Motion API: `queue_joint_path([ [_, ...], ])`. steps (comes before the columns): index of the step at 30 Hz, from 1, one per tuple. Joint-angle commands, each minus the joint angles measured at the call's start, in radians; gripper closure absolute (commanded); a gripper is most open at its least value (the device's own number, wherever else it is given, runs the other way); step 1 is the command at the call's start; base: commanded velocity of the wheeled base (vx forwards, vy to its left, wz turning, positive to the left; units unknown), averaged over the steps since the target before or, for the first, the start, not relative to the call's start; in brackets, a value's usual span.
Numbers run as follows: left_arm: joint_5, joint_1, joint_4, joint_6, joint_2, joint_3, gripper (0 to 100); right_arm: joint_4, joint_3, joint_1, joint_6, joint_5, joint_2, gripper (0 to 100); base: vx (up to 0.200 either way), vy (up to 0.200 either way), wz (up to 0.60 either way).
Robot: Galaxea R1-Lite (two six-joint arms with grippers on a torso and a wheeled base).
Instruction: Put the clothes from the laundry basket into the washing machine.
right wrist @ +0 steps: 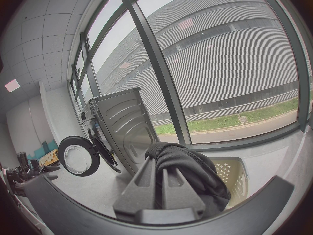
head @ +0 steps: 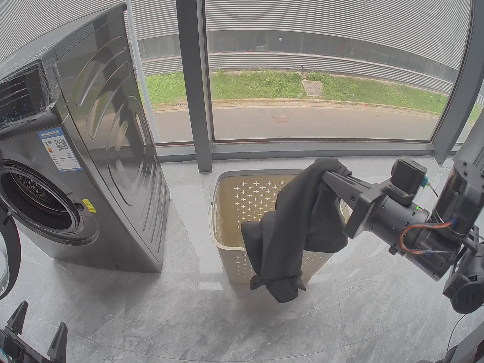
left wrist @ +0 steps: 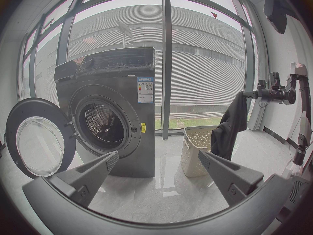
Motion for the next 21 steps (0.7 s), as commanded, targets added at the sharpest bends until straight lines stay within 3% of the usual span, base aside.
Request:
queue_joint_path([
  [1, 0.002, 0.0, 0.0, -0.012, -0.016, 0.016, 0, 0.001, 0.128, -0.042, 0.002, 0.008, -0.092, 100, 0.0, 0.0, 0.0],
  [10, 0.0, 0.0, -0.001, -0.003, -0.016, 0.016, 0, -0.01, 0.145, -0.065, 0.001, -0.004, -0.117, 100, -0.2, 0.0, 0.0],
  [21, 0.0, 0.0, -0.001, -0.005, -0.016, 0.016, 0, 0.021, 0.143, -0.097, -0.032, -0.058, -0.131, 100, 0.0, 0.0, 0.0],
])
